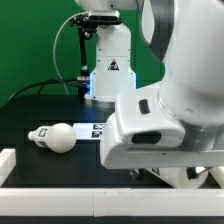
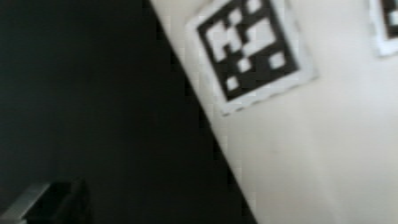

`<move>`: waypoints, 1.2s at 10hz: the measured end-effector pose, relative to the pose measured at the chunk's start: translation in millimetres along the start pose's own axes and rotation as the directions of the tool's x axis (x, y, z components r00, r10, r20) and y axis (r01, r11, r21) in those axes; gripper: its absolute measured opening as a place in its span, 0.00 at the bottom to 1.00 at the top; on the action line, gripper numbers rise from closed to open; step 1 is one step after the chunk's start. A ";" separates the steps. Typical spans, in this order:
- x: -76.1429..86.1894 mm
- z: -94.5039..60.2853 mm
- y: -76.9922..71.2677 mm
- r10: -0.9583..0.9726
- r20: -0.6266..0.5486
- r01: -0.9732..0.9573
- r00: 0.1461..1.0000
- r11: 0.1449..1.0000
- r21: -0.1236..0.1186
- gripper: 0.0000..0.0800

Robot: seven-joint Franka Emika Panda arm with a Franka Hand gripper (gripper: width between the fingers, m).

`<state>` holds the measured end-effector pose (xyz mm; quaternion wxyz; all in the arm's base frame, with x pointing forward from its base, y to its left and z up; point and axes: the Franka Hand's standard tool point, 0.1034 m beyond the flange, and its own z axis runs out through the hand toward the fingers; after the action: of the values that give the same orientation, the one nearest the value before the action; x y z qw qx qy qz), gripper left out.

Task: Assemble lamp

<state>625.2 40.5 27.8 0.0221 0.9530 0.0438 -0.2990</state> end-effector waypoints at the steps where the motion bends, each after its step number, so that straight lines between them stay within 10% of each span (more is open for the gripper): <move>1: -1.3 2.9 -0.7 0.000 0.049 0.000 0.999 1.000 0.000 0.87; 4: -51.0 14.4 3.1 0.005 0.203 -0.005 0.979 1.000 0.000 0.87; 12: -53.0 20.5 2.5 0.005 0.225 -0.005 0.974 1.000 -0.001 0.87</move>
Offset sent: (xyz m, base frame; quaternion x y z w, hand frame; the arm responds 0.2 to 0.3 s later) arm 0.0011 -0.0153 0.0004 -0.0136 -0.2319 0.0213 0.9724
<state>570.4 33.0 41.3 0.0280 0.9131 0.0384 -0.4050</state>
